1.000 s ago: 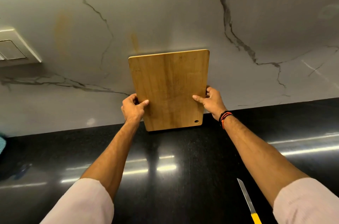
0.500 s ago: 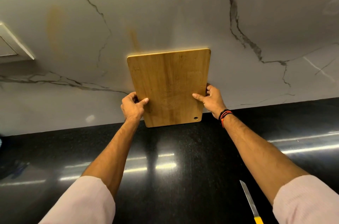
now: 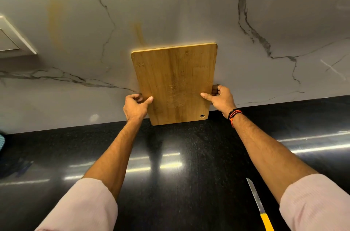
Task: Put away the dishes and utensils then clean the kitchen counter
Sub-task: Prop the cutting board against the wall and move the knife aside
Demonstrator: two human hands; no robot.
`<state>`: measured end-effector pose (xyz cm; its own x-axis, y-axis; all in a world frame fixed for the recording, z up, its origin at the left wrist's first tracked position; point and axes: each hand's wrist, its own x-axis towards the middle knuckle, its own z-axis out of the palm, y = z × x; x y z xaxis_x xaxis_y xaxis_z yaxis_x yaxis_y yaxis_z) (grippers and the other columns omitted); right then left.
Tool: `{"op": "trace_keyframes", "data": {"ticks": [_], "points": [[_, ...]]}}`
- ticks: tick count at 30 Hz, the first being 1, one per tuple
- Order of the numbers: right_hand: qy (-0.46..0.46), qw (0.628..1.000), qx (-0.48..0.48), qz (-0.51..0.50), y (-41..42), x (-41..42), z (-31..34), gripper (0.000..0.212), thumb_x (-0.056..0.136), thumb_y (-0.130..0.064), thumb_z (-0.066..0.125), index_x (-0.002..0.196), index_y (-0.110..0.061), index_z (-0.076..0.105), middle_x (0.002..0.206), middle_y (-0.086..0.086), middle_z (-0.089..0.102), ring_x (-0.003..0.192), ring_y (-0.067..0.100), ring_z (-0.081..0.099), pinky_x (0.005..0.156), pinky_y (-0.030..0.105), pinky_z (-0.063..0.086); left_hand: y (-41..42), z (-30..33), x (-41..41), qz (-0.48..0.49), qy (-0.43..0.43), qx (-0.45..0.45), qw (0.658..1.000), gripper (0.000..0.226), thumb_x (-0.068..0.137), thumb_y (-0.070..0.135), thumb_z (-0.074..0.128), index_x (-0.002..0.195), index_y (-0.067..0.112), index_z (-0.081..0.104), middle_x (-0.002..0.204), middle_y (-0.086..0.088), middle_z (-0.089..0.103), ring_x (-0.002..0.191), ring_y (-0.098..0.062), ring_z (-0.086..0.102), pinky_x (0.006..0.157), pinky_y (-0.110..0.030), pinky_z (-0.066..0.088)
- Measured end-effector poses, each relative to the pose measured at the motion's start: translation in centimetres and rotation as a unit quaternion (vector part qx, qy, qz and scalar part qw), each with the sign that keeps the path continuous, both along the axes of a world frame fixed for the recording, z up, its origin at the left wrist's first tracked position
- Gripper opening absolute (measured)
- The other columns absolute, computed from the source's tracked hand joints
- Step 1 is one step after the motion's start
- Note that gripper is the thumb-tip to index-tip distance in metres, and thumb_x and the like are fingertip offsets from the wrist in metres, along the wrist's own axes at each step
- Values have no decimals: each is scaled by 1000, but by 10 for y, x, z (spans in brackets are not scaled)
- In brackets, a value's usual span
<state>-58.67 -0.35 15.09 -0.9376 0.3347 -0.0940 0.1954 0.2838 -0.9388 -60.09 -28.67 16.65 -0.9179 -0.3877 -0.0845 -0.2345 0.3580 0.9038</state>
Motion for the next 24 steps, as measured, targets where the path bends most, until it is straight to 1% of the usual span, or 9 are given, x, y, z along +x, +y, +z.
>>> {"op": "trace_keyframes", "data": {"ticks": [4,7,9,11,13,15,20,22,24], "points": [[-36,998,20,-39,2,24,4,60,76,-29,85,125,-10,58,122,6,64,109,19,61,97,34,51,-7,-7,25,-34,-56,-5,998,76,74,38,84,132,5,49,125,-11,61,117,-26,58,101,-36,45],[-64,996,51,-43,4,63,3,55,77,-27,85,122,-12,58,115,5,65,100,15,61,83,24,50,-7,-15,58,-86,-97,-26,991,76,75,45,82,132,6,50,127,-10,60,118,-27,56,103,-39,46],[-85,994,68,-31,8,97,-2,51,77,-25,85,119,-14,59,111,4,66,96,13,61,72,18,47,0,-26,85,-127,-106,-48,985,70,78,47,78,129,7,53,127,-10,61,118,-26,57,101,-37,46],[-115,989,95,-18,12,136,-13,48,77,-25,85,117,-16,60,109,2,66,95,12,62,76,20,50,11,-42,115,-167,-109,-70,977,66,81,46,75,130,6,54,129,-11,61,120,-25,57,100,-34,44],[-138,983,118,-21,18,177,-29,45,76,-28,85,113,-18,61,107,0,66,95,14,64,88,29,54,23,-61,145,-214,-114,-102,965,65,83,45,73,131,6,54,128,-11,61,120,-25,58,99,-33,43],[-155,976,148,-32,21,213,-43,42,76,-31,84,109,-21,61,105,-1,66,94,15,66,92,36,55,33,-78,170,-249,-93,-161,951,64,84,44,73,131,4,55,125,-14,62,118,-28,58,98,-35,44],[-197,937,288,-25,33,302,-61,49,76,-46,78,114,-22,59,109,-3,63,103,16,63,88,32,51,48,-106,236,-307,-33,-287,907,56,83,39,74,121,1,59,131,-19,51,122,-36,49,101,-42,41],[-200,930,307,-32,36,331,-70,53,75,-51,77,116,-23,58,112,-3,61,106,17,62,88,32,50,53,-114,259,-322,-19,-335,885,54,80,40,77,113,0,61,130,-22,51,120,-40,50,98,-44,43],[-193,931,308,-43,36,353,-78,56,74,-53,77,116,-23,57,113,-3,59,108,18,61,88,33,51,58,-119,280,-320,-15,-358,877,58,80,41,77,118,0,60,137,-26,48,126,-43,47,102,-46,41]]}}
